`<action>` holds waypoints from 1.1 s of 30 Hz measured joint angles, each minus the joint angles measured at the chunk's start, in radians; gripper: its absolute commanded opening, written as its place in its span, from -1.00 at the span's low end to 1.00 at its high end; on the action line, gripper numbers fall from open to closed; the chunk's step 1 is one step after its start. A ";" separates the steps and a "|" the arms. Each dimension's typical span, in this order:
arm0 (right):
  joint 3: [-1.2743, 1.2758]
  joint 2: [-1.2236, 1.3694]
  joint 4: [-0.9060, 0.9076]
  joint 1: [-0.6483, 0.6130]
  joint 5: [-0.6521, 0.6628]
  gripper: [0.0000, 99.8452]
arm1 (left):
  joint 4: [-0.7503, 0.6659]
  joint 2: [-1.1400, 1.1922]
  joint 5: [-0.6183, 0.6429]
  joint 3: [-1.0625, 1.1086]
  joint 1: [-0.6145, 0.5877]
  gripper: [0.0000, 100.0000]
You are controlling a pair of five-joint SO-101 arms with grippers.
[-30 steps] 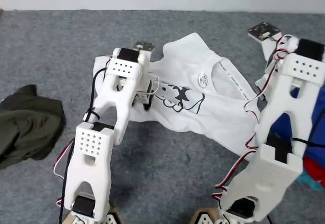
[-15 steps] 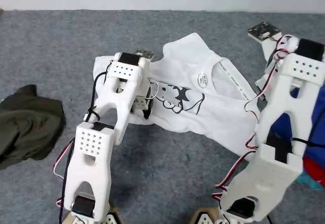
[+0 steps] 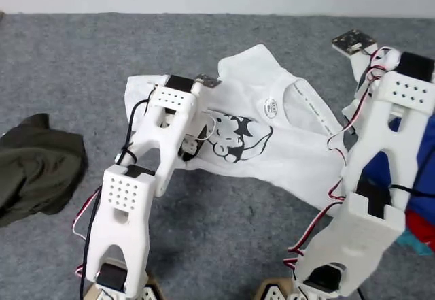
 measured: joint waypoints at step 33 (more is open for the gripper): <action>0.770 -0.385 -0.005 -0.238 -0.003 -0.34 | 0.000 -0.715 -0.729 0.999 -0.508 -0.98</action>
